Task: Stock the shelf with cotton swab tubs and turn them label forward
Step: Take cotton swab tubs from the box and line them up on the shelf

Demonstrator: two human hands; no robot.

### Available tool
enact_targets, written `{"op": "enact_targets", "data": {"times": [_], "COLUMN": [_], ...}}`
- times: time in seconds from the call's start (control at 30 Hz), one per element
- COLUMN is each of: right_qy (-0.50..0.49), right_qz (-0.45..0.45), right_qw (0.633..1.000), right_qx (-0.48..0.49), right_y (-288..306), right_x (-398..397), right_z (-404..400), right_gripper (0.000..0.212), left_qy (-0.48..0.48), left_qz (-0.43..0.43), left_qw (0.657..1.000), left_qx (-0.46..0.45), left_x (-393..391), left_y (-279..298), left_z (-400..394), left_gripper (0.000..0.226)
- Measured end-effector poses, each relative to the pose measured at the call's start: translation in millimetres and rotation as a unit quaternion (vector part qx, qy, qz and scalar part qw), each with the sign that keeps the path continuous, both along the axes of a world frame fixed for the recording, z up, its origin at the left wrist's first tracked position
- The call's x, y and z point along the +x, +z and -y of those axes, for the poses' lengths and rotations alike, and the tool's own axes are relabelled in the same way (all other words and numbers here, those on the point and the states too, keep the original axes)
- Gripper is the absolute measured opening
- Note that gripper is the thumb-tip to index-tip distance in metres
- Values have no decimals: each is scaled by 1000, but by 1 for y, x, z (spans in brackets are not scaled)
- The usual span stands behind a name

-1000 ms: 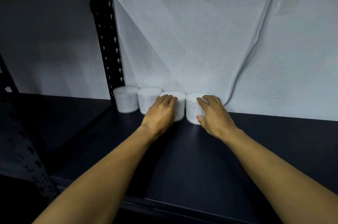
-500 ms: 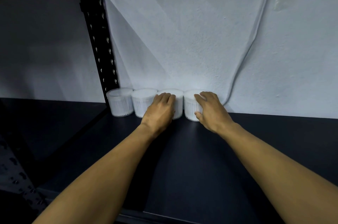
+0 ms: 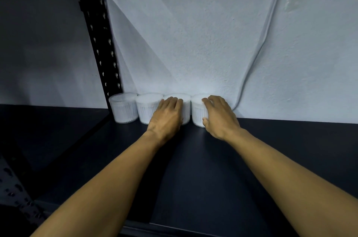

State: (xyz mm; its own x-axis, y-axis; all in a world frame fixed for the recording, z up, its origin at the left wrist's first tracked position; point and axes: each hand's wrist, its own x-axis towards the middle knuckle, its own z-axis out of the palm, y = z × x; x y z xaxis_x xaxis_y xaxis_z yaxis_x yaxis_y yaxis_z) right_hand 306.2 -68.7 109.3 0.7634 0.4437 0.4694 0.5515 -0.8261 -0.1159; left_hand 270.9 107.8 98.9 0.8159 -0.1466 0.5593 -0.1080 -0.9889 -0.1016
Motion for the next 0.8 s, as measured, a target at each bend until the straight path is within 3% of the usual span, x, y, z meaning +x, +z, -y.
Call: {"op": "enact_targets", "data": {"times": [0.1,0.2,0.3,0.47,0.6,0.8], "right_qy": [-19,-30,-21,13,9,40], "right_qz": [-14,-29,-5,62,87,150], "right_qw": [999,998,999,998,996,985], "right_qx": [-35,-40,-34,7,26,75], "right_y": [2,7,15,17,-3,-37], "right_x": [-4,-13,-35,-105,-173,-246], "right_z": [-1,-1,4,27,47,76], "right_gripper": [71,79,71,57,50,38], "left_qy": [36,41,34,24,25,1], "left_qz": [-6,17,30,34,79,94], "left_qw": [999,999,999,998,990,987], "left_qx": [8,-4,-18,-46,-110,-129], "left_x": [-5,-22,-49,-120,-190,-264], "left_y": [2,9,19,27,13,-24], "left_z": [1,3,9,27,57,83], "left_gripper": [60,52,38,39,33,30]}}
